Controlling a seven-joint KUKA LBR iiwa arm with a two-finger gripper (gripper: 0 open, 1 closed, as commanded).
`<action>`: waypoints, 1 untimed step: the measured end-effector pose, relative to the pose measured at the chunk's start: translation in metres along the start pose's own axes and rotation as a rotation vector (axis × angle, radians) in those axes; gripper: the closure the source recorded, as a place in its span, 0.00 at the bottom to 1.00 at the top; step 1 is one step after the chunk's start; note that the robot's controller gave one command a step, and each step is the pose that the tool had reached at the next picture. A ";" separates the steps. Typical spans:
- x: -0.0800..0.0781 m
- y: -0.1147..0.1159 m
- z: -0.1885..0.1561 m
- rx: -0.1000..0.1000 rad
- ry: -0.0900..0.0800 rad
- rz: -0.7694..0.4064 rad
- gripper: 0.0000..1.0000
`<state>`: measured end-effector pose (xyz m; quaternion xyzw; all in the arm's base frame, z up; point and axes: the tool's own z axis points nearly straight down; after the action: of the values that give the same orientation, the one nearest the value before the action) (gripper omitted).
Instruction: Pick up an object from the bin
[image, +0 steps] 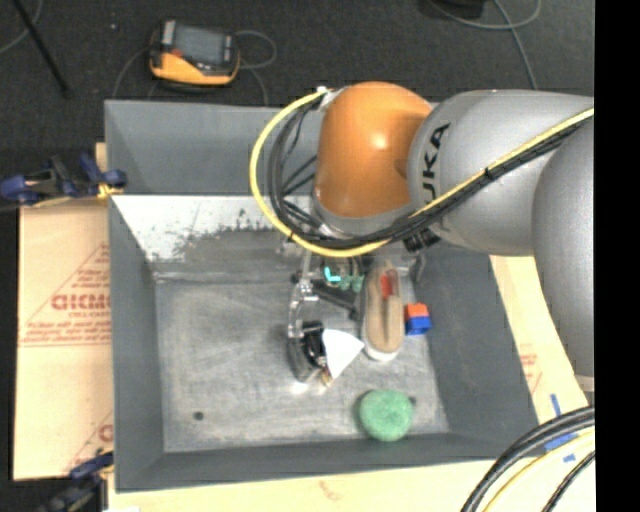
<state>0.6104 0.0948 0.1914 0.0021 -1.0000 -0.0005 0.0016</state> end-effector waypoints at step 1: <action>-0.002 0.000 -0.004 0.000 -0.007 0.002 0.00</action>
Offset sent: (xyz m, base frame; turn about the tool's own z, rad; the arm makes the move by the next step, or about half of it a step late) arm -0.0759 -0.0394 -0.1214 -0.0192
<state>0.6121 0.0944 0.1956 0.0013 -1.0000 -0.0008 -0.0019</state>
